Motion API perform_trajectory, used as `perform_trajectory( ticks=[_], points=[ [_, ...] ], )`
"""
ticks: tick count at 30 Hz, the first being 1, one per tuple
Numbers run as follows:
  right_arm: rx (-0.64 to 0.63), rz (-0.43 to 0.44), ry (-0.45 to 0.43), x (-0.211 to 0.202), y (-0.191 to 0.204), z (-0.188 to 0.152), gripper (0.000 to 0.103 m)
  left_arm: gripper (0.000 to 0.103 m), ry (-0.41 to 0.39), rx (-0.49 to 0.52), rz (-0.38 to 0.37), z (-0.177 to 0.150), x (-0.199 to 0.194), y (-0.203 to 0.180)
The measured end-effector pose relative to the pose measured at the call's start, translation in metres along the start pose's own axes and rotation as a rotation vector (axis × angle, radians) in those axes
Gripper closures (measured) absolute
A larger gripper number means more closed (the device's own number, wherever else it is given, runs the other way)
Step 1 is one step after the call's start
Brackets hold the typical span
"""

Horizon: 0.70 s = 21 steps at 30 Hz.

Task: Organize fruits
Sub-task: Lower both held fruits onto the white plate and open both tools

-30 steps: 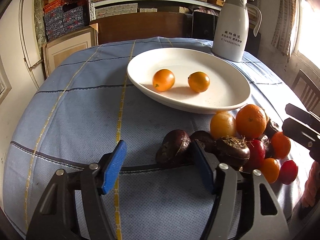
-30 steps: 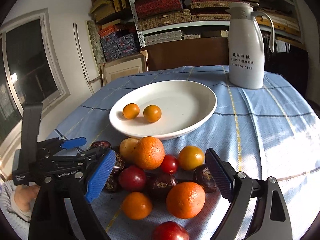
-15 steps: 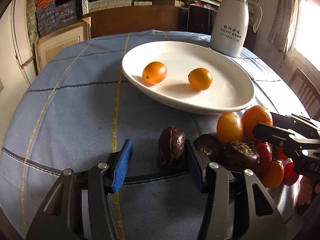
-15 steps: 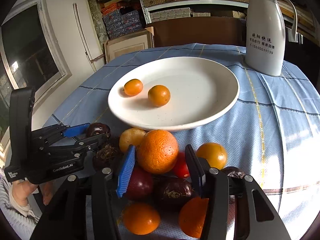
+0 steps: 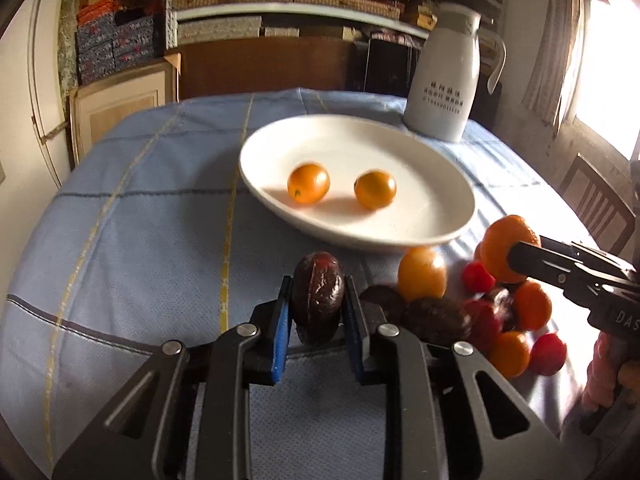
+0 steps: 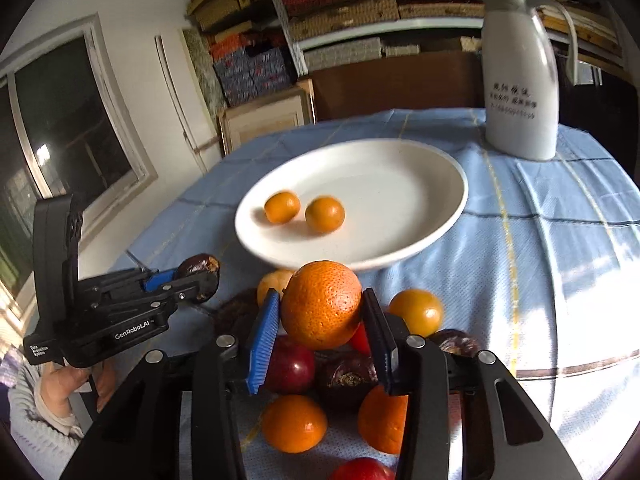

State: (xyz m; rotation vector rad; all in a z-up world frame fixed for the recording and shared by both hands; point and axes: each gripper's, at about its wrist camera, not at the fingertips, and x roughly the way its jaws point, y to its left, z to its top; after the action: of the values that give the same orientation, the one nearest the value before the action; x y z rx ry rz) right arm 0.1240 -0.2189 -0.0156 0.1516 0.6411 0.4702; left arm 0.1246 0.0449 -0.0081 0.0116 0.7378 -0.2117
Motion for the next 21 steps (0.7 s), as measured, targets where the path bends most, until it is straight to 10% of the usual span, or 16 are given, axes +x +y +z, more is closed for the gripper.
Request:
perform_trajectory(
  ticks=[12, 17, 21],
  points=[
    [0.020, -0.059, 0.070, 0.059, -0.017, 0.064, 0.060, 0.079, 0.032, 0.042, 0.011, 0.065, 0.058, -0.032],
    [0.099, 0.011, 0.097, 0.072, -0.034, 0.060, 0.053, 0.046, 0.045, 0.050, 0.024, 0.062, 0.069, -0.027],
    [0.135, -0.001, 0.020, 0.048, -0.043, 0.062, 0.040, 0.042, 0.028, 0.068, 0.033, 0.060, 0.059, -0.027]
  ],
)
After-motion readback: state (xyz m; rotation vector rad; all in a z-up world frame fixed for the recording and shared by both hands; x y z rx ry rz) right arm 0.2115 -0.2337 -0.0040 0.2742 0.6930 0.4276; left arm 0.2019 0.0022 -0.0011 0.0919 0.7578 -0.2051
